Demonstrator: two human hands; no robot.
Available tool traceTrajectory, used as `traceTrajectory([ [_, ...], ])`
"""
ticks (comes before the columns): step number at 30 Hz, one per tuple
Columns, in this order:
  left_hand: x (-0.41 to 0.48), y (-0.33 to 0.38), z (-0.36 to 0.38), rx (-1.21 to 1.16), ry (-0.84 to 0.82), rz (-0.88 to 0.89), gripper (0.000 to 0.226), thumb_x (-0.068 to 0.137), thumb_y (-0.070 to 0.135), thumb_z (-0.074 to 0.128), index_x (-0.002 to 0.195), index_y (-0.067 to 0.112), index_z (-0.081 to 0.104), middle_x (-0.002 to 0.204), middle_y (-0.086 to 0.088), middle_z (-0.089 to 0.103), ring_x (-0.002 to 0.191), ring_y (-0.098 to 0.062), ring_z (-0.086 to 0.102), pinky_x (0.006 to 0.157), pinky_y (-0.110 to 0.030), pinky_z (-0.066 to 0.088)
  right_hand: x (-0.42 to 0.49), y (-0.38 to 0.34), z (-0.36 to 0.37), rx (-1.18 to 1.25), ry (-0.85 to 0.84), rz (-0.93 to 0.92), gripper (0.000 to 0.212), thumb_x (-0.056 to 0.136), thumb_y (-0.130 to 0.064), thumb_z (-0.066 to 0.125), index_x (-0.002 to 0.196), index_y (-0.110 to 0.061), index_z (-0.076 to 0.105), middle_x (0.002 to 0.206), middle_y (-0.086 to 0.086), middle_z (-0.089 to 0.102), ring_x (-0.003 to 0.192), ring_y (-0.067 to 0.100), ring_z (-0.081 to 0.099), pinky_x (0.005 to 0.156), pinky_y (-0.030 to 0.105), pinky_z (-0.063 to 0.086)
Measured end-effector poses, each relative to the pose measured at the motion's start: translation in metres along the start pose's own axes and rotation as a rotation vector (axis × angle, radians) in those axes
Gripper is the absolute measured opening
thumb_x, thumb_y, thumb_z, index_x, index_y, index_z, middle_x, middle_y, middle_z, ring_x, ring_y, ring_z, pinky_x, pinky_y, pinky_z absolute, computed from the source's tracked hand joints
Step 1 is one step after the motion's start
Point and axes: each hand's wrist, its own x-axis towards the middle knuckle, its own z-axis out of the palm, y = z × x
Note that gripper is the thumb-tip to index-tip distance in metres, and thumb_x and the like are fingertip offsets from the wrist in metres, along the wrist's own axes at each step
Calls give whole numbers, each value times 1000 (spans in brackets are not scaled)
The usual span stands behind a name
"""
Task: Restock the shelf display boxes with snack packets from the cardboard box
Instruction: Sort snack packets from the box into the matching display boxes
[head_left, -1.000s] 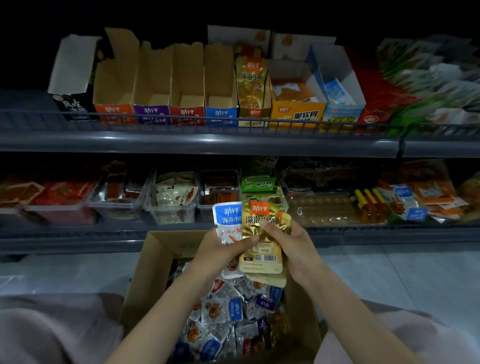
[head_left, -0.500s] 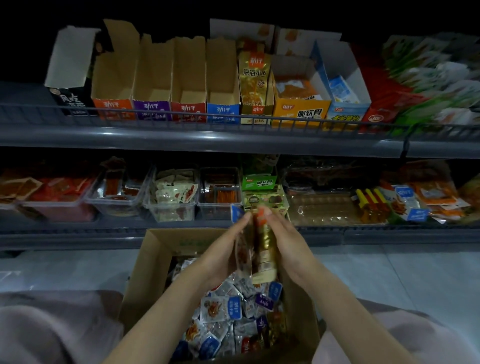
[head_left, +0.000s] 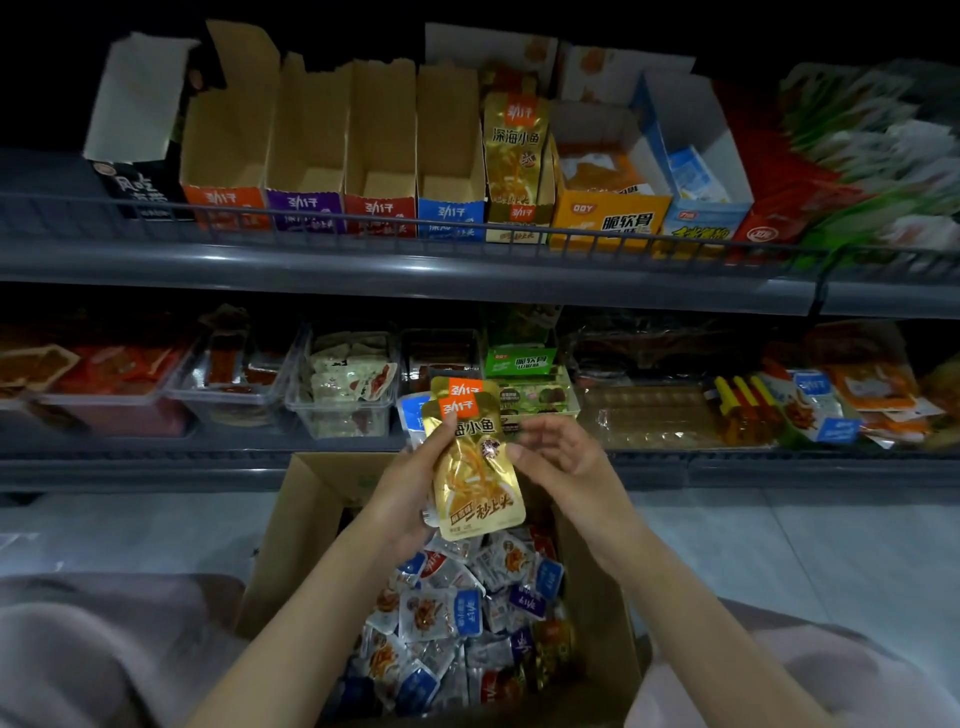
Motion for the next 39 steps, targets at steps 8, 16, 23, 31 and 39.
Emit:
traceTrajectory([
  [8, -2, -1, 6, 72, -25, 119, 46, 74, 38, 73, 112, 13, 65, 107, -12, 71, 100, -31, 67, 94, -53, 49, 0, 3, 2, 114, -17, 128, 13, 82, -20, 71, 90, -13, 65, 83, 1, 73, 78, 14, 68, 74, 25, 52],
  [16, -6, 10, 7, 77, 53, 127, 56, 80, 51, 63, 119, 10, 61, 107, -12, 71, 98, -31, 68, 68, -42, 60, 2, -13, -24, 436, 64, 135, 10, 93, -17, 55, 90, -7, 58, 82, 6, 70, 73, 18, 68, 67, 30, 55],
  [23, -20, 6, 30, 410, -39, 295, 34, 72, 40, 75, 102, 24, 66, 98, 2, 74, 92, -14, 71, 88, -38, 54, -1, -4, 2, 344, 170, 66, 11, 88, -16, 63, 82, -9, 58, 81, 8, 68, 77, 21, 65, 71, 32, 54],
  [31, -27, 54, 23, 511, -85, 474, 20, 80, 22, 73, 99, 22, 68, 91, 7, 75, 86, -11, 71, 66, -16, 53, 12, -52, -11, 145, -40, -116, 56, 84, -15, 70, 129, -36, 43, 120, 0, 63, 106, 13, 65, 88, 33, 56],
  [39, -36, 134, 35, 564, -147, 582, 25, 80, 19, 72, 105, 16, 66, 91, 3, 75, 82, -10, 72, 65, -20, 55, 54, -145, -21, 3, -161, -257, 54, 75, -2, 76, 119, -25, 56, 112, 3, 69, 103, 14, 67, 86, 31, 56],
])
